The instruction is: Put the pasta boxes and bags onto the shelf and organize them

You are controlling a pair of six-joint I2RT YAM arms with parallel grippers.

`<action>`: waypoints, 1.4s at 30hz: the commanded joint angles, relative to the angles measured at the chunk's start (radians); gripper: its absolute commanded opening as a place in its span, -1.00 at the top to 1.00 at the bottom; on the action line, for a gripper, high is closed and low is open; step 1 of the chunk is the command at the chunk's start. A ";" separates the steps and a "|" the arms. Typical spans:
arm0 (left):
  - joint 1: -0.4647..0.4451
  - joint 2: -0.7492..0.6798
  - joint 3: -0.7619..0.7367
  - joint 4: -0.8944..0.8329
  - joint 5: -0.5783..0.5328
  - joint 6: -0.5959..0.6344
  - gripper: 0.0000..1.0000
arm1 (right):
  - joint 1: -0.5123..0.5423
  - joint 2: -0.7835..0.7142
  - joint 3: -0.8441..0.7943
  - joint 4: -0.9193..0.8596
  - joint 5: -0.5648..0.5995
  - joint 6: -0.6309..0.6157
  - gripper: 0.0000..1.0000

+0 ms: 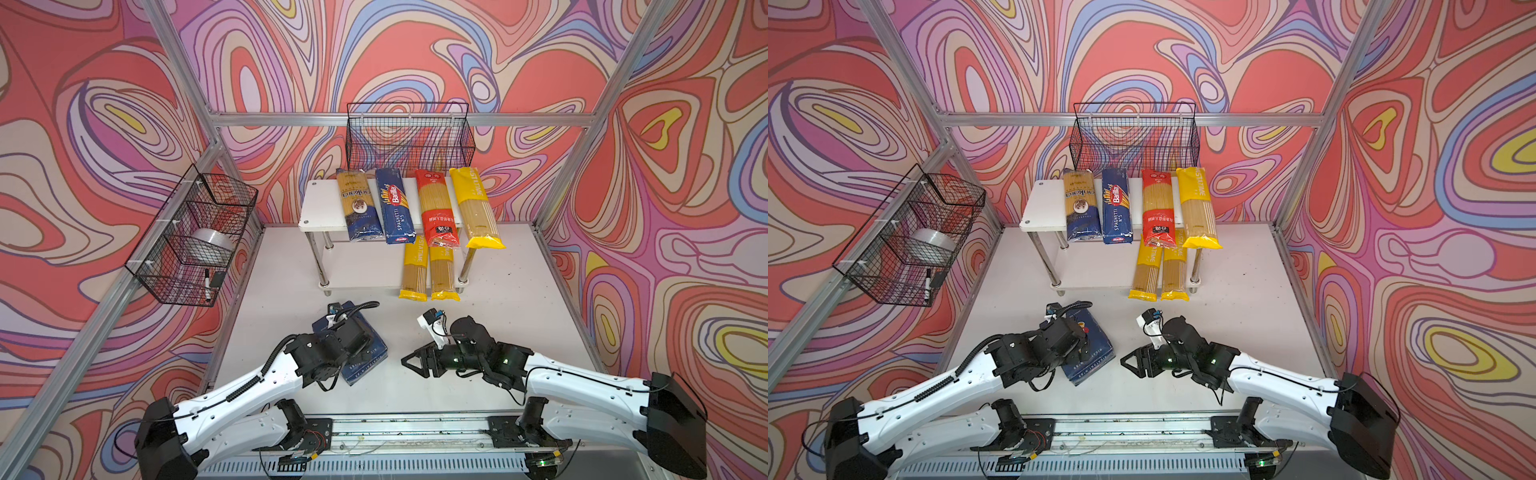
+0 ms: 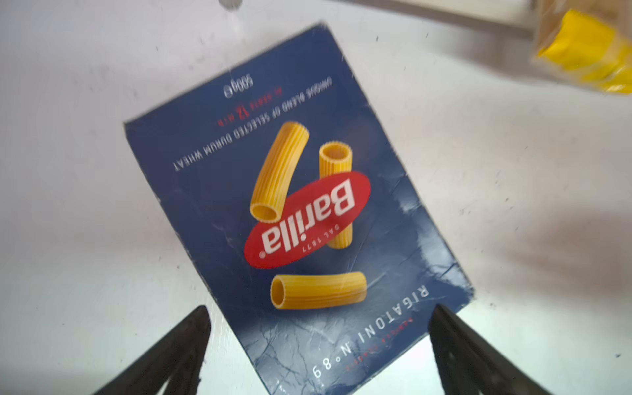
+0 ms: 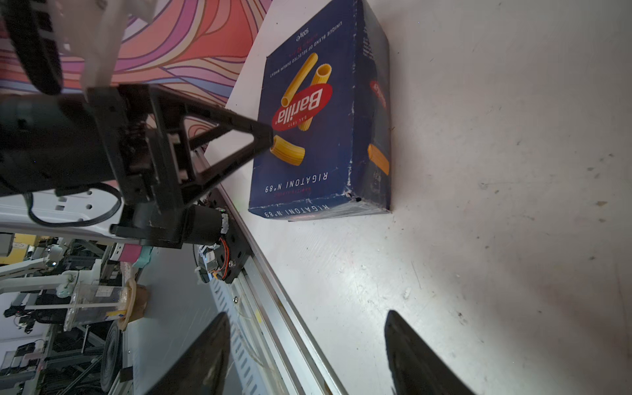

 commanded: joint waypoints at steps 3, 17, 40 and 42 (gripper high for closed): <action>-0.003 -0.126 -0.025 -0.181 -0.133 -0.070 -1.00 | -0.002 0.005 0.005 -0.022 -0.028 0.043 -0.46; 0.538 -0.406 -0.239 0.401 0.196 0.557 -1.00 | 0.058 0.127 -0.005 0.156 -0.103 0.164 -0.47; 0.735 -0.017 -0.323 0.704 0.601 0.634 -1.00 | 0.079 0.326 0.047 0.296 -0.048 0.260 -0.50; 0.735 -0.026 -0.331 0.705 0.575 0.636 -1.00 | 0.079 0.336 0.057 0.265 -0.043 0.245 -0.51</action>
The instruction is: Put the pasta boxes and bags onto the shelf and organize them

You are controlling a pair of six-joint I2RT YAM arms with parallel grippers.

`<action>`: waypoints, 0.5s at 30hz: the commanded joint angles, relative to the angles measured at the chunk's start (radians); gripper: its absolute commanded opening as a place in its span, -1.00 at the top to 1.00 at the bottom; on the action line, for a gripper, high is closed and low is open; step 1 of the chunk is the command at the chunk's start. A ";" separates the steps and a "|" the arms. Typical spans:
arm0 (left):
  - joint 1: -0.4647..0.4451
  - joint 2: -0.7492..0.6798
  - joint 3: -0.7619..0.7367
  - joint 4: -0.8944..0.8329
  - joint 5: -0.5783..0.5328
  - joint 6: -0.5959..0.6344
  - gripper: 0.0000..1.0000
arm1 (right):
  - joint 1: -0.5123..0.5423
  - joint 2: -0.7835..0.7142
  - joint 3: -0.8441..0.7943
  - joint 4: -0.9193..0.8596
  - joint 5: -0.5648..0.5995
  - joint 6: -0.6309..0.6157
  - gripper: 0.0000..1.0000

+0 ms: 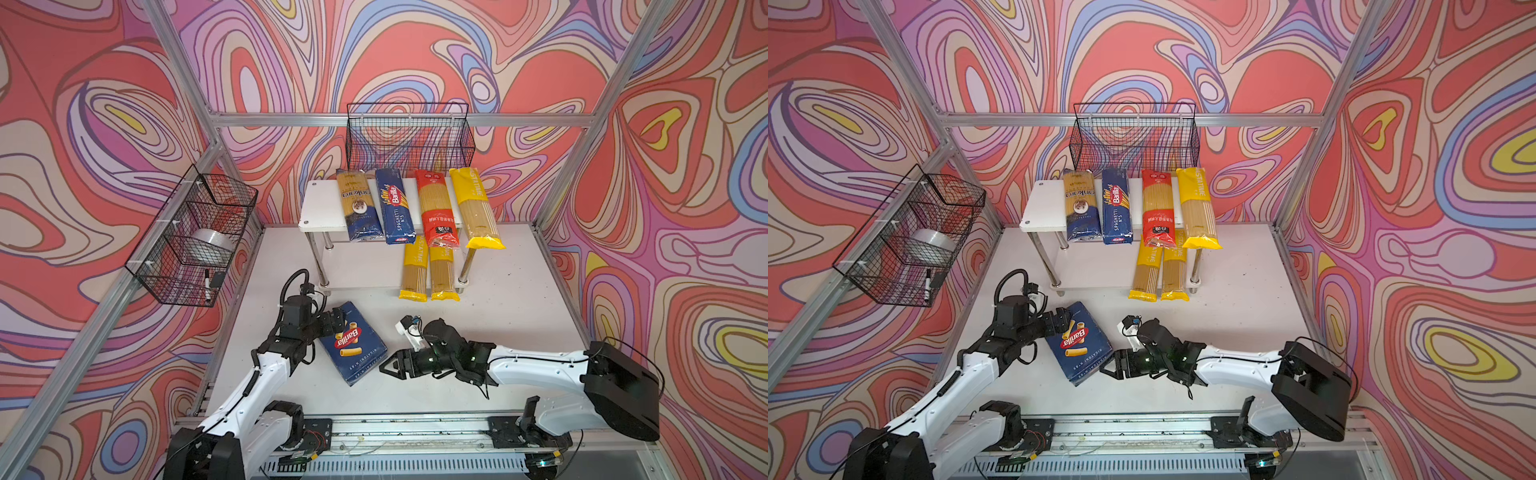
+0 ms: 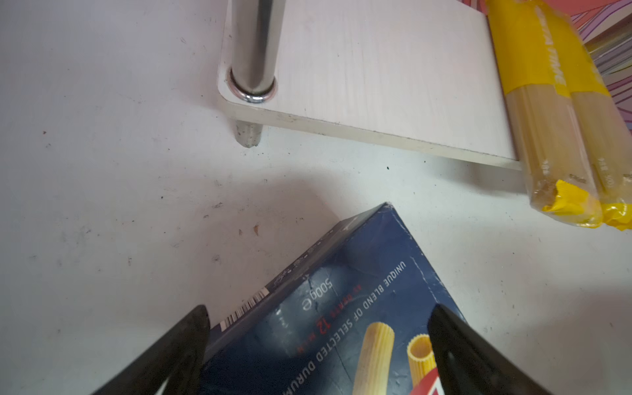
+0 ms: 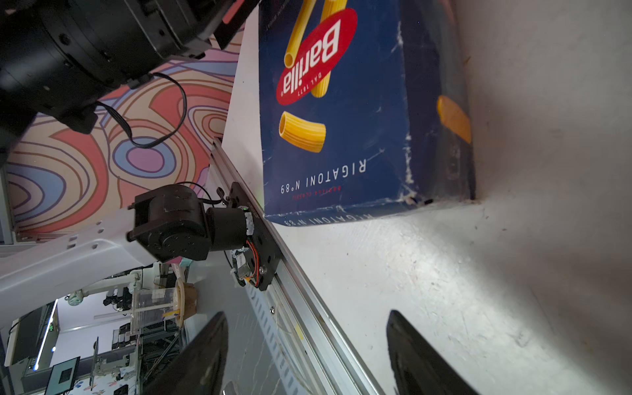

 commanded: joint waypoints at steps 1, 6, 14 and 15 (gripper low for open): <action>-0.001 -0.020 -0.016 0.001 0.002 0.016 -1.00 | 0.005 0.025 0.002 0.011 0.024 0.013 -0.51; -0.001 -0.006 0.003 0.008 -0.026 0.023 -1.00 | 0.005 0.031 -0.010 0.038 0.020 0.022 -0.51; 0.000 0.099 0.123 -0.016 -0.137 0.065 -1.00 | 0.008 0.076 0.013 0.077 -0.018 0.026 -0.51; 0.000 0.115 0.136 -0.015 -0.137 0.067 -1.00 | 0.011 0.080 0.018 0.077 -0.016 0.029 -0.51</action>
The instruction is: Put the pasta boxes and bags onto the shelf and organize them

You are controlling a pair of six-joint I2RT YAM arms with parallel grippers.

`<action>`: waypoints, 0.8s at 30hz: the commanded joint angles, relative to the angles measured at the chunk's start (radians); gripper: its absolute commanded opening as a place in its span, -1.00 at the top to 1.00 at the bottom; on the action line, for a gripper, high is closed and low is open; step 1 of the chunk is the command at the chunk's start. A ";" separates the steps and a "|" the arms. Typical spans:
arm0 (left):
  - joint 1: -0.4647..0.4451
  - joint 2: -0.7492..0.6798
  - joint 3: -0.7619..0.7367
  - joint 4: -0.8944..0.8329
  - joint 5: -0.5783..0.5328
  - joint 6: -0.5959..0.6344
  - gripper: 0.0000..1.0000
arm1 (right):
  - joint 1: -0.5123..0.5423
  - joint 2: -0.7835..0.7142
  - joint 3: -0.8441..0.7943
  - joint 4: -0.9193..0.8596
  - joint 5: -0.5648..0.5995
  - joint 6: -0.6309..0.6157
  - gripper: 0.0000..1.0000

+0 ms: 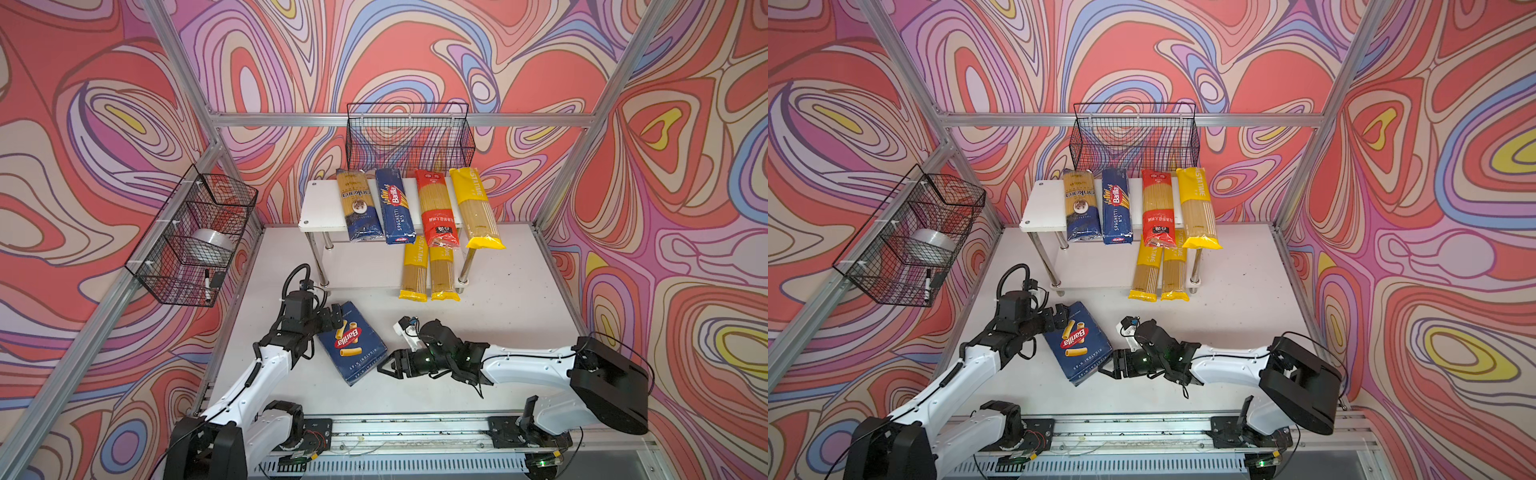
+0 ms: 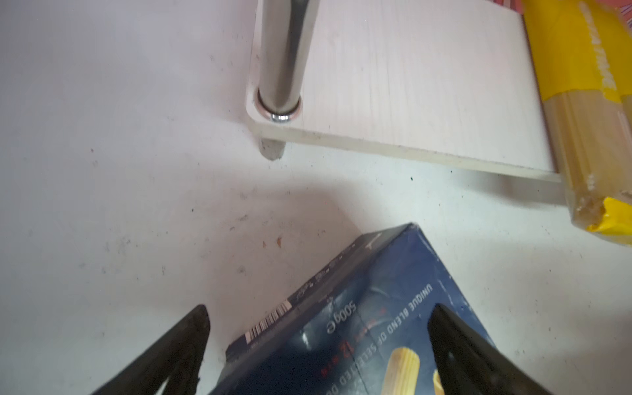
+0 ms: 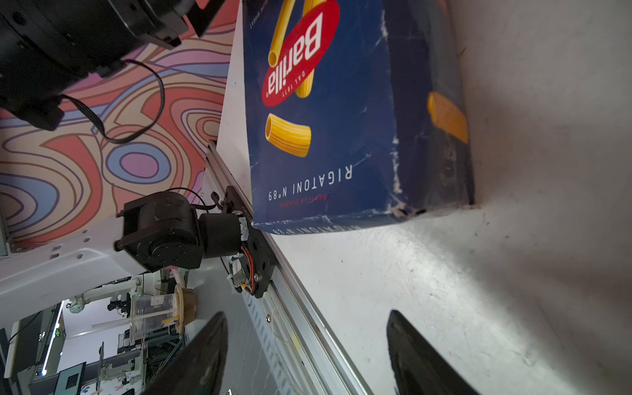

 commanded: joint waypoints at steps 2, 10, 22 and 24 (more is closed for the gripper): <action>-0.001 0.057 0.062 0.019 -0.020 0.035 -1.00 | 0.012 0.025 0.019 0.045 -0.006 0.014 -0.51; 0.000 0.127 0.040 0.014 0.126 0.003 -1.00 | 0.026 0.079 0.053 0.090 -0.013 0.041 -0.51; -0.001 0.005 -0.057 -0.078 0.181 -0.060 -1.00 | 0.038 0.128 0.140 -0.029 0.045 0.011 -0.53; 0.000 -0.012 -0.073 -0.092 0.201 -0.075 -1.00 | 0.038 0.134 0.154 -0.050 0.050 0.003 -0.53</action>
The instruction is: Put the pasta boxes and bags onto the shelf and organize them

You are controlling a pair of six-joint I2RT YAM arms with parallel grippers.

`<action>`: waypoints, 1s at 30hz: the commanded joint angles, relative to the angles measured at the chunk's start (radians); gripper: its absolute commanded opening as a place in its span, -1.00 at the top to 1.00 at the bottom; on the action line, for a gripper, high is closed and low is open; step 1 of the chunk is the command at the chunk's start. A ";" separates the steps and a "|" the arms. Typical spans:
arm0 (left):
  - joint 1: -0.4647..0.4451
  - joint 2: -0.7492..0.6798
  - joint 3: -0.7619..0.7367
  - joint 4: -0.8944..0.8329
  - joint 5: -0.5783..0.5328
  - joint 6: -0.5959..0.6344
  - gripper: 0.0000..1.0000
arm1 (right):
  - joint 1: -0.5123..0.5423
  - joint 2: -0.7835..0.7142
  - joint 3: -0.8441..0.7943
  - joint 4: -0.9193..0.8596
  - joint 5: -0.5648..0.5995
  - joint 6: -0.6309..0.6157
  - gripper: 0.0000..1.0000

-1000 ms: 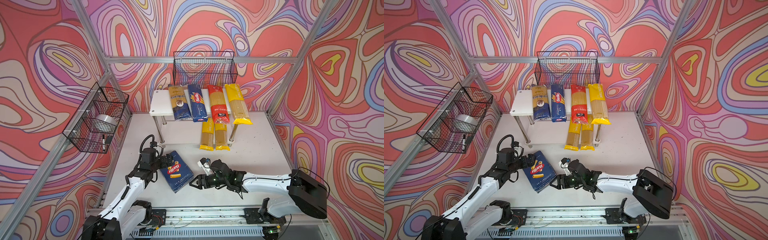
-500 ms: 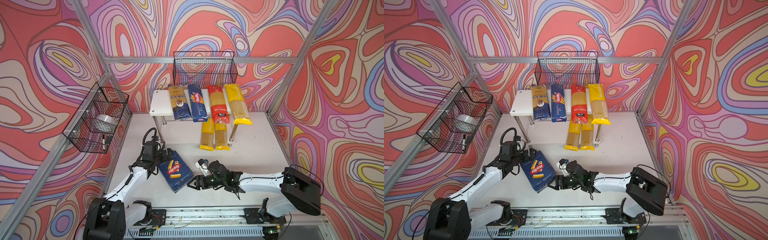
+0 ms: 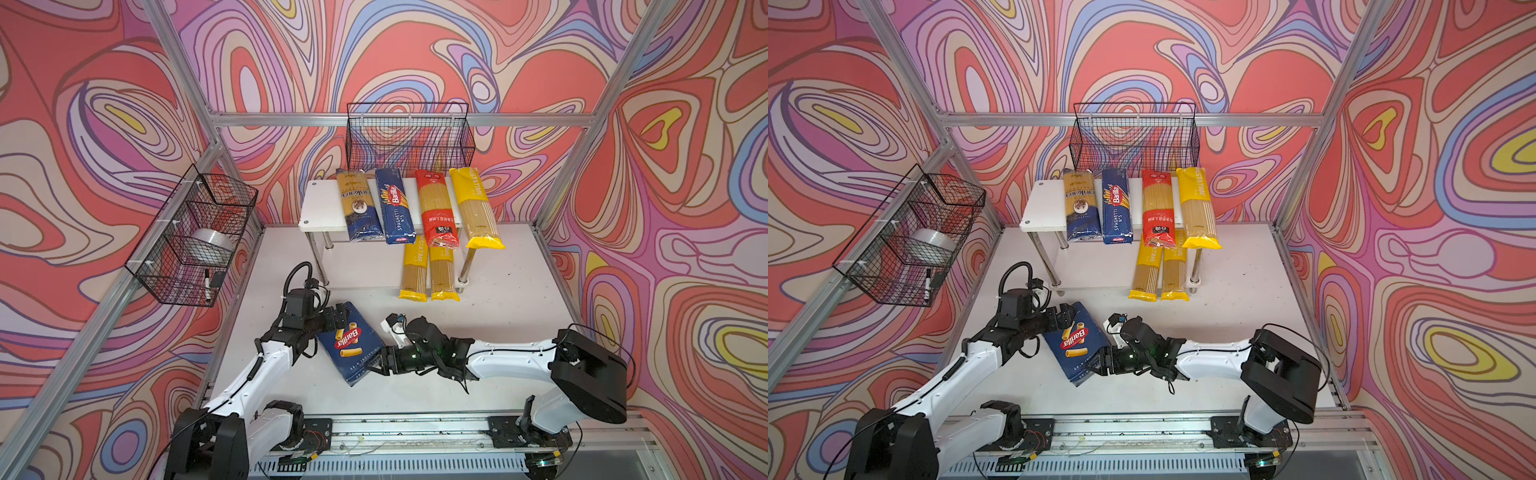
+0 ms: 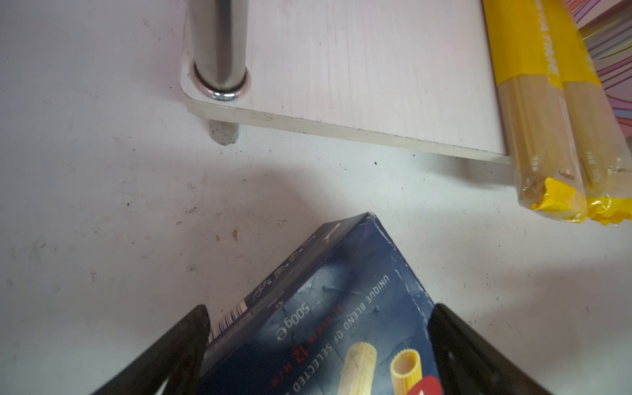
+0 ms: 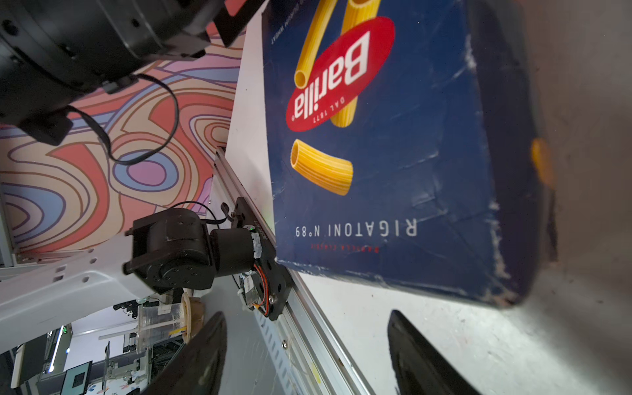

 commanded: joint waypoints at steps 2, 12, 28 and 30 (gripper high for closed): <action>-0.002 -0.039 -0.065 -0.080 0.077 -0.065 -1.00 | 0.003 0.014 0.038 -0.060 0.027 -0.031 -0.54; -0.034 -0.310 -0.178 -0.214 0.126 -0.226 -1.00 | -0.015 -0.044 0.108 -0.248 0.122 -0.116 -0.56; -0.248 -0.637 -0.300 -0.395 0.011 -0.427 -1.00 | -0.118 0.005 0.294 -0.381 0.106 -0.219 -0.56; -0.250 -0.688 -0.290 -0.460 -0.024 -0.421 -1.00 | -0.119 0.001 0.289 -0.388 0.109 -0.220 -0.56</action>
